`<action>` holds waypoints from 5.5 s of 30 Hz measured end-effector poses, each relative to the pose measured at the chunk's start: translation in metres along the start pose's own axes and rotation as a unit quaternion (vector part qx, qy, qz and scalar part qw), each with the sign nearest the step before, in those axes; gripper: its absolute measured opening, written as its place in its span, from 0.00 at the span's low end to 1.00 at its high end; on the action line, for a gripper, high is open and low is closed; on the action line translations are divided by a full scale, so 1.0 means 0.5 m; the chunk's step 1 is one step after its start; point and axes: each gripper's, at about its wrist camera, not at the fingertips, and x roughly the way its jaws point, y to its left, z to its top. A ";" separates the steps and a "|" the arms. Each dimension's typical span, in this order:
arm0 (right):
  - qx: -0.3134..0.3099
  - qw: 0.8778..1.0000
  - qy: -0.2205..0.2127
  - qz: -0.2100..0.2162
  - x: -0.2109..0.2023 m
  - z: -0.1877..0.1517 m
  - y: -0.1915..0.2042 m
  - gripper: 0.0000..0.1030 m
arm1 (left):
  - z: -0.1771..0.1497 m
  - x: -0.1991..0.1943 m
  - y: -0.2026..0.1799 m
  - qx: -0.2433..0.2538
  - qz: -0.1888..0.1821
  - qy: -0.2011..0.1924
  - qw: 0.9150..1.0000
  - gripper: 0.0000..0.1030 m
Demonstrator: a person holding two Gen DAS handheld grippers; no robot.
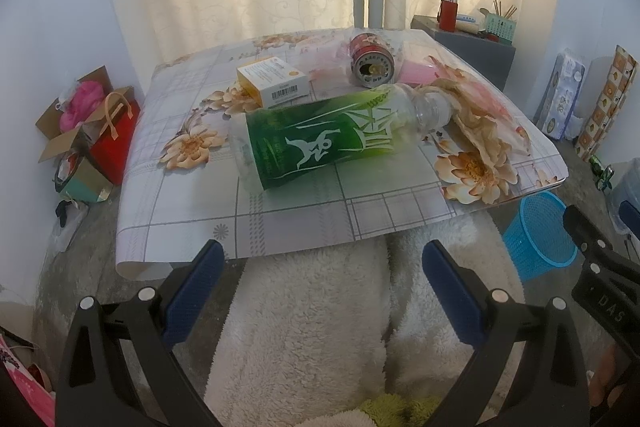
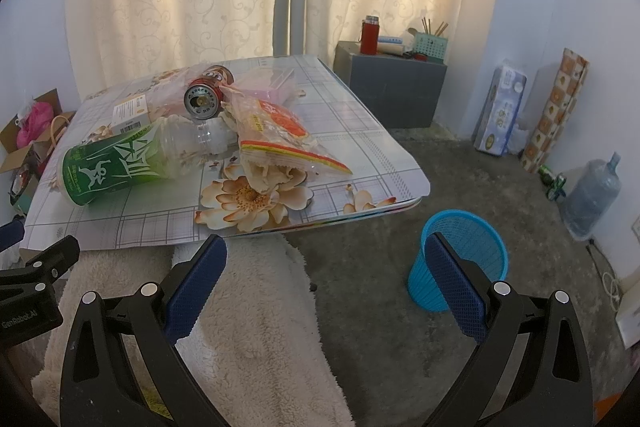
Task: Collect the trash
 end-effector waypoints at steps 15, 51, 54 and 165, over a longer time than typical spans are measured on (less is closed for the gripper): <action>0.001 1.000 0.001 0.000 0.000 0.000 0.000 0.92 | -0.003 0.004 0.003 0.001 0.000 0.005 1.000 0.94; 0.001 1.000 0.001 0.000 -0.001 0.000 0.005 0.92 | -0.009 0.010 0.014 0.000 0.009 0.010 1.000 0.94; 0.000 1.000 0.002 0.003 0.004 0.003 0.001 0.92 | -0.002 0.015 0.018 0.001 0.009 0.009 1.000 0.94; -0.184 0.975 -0.126 -0.016 0.097 0.154 -0.038 0.01 | 0.253 0.085 0.056 0.114 -0.226 -0.008 0.967 0.53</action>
